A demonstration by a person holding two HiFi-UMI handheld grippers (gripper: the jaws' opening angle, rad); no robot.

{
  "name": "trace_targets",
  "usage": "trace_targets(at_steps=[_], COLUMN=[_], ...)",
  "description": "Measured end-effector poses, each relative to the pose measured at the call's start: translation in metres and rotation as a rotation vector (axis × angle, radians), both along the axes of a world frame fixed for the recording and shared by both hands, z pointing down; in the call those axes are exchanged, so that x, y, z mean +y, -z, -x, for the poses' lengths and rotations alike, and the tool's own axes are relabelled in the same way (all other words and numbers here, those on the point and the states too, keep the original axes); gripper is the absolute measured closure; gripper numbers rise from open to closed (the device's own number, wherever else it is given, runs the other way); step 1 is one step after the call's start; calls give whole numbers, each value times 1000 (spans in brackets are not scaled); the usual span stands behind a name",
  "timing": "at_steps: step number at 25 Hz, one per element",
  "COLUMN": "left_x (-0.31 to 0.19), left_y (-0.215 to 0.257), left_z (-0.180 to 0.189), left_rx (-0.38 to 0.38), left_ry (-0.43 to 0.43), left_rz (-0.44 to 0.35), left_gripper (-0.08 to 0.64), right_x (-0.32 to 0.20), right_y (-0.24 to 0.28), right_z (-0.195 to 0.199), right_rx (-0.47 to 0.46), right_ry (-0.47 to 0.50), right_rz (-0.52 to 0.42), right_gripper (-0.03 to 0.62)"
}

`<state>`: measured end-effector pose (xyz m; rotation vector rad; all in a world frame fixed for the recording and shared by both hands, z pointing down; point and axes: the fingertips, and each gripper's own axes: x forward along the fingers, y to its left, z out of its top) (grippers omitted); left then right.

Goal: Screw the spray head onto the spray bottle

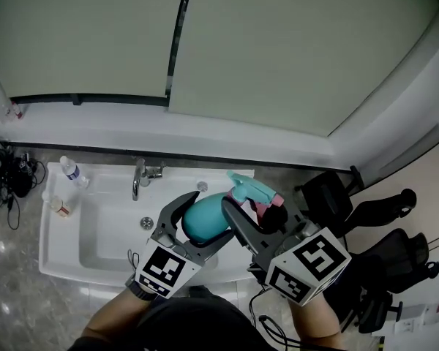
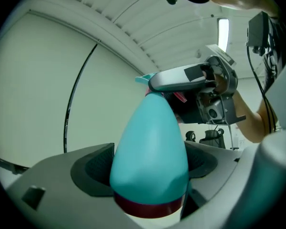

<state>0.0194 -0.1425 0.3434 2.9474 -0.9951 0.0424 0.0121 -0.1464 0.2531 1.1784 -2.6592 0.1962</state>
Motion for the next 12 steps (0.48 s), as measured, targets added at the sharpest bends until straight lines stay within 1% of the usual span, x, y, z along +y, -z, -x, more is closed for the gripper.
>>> trace_targets(at_steps=[3,6,9,12], left_x=[1,-1,-4,-8], left_y=[4,4,4,4], left_z=[1,6,12,18], left_rx=[55,84,91,84], left_ry=[-52,-71,-79,-74], left_rz=[12,31,40,45], left_gripper=[141,141,141,141], right_x=[4,14,28,38], right_y=[-1,5,9,13], right_z=[3,-2,-11,-12], right_rx=[-18,-53,-79,-70], right_ry=[27,49,59,83], right_rz=[20,33,35,25], right_gripper=[446,426,426,426])
